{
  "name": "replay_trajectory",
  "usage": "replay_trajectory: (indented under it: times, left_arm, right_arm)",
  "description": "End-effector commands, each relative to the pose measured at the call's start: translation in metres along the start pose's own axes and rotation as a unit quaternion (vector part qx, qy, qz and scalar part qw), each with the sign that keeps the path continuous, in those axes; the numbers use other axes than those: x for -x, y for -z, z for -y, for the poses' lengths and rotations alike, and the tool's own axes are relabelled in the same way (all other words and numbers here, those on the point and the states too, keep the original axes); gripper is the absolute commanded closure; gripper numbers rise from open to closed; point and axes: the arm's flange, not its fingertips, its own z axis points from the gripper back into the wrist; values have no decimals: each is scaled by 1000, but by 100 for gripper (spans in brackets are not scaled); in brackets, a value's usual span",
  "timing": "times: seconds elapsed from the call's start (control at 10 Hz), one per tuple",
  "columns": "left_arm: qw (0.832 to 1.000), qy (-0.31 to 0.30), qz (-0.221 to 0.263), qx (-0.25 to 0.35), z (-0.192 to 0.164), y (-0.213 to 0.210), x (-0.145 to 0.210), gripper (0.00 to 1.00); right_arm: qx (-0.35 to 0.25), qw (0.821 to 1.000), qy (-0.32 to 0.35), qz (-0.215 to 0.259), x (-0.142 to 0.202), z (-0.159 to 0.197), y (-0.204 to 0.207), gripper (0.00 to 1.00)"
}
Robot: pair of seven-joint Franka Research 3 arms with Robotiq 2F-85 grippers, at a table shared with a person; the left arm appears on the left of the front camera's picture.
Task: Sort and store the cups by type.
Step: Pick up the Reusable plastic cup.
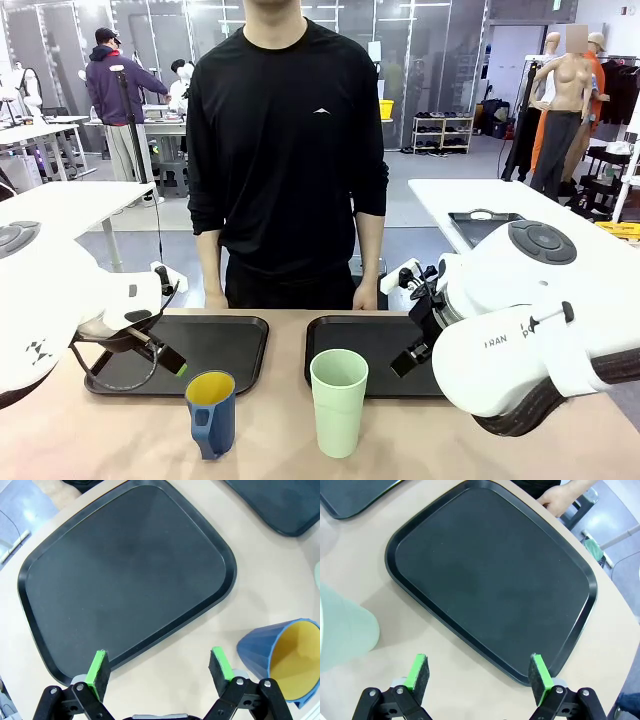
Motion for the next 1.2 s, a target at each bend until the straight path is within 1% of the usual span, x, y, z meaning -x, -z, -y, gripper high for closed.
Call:
replay_trajectory:
  times: [0.0,0.9,1.0,1.1]
  left_arm:
    - [1000,0,0,0,0,0,0,0]
    - [1000,0,0,0,0,0,0,0]
    - [1000,-14,-5,-15,2,-6,-2,0]
    - [999,-23,1,-25,6,-17,-5,0]
  right_arm:
    - [0,1000,1,0,0,0,0,0]
    - [0,1000,0,0,0,0,0,0]
    - [-9,999,30,5,-6,-7,-11,0]
    - [18,999,40,9,-14,-15,-29,0]
